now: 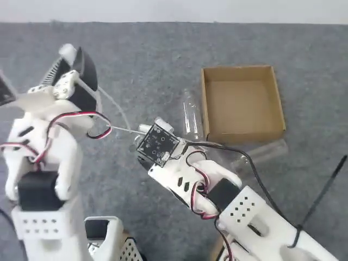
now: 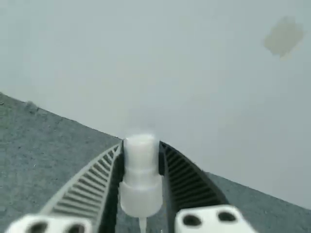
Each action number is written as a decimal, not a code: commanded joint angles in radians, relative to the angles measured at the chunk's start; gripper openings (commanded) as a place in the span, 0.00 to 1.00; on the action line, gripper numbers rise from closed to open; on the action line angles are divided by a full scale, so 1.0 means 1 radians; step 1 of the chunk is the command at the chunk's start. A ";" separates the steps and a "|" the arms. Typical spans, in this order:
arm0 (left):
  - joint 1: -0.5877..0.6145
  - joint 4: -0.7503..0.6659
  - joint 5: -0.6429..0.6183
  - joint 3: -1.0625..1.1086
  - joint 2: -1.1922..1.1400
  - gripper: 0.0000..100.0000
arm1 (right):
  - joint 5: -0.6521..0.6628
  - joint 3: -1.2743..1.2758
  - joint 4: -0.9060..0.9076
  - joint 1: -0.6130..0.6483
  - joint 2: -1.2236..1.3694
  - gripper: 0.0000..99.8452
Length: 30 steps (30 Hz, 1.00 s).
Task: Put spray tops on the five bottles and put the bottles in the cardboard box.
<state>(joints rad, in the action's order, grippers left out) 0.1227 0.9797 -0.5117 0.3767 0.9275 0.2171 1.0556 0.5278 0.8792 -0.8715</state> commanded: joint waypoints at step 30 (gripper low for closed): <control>-0.097 -0.035 0.021 0.140 -0.005 0.01 | -0.069 0.008 -0.030 0.008 -0.045 0.01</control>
<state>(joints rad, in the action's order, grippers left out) 0.0261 0.8968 -0.5040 0.5132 0.9275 0.1588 1.0817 0.5125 0.8807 -0.8700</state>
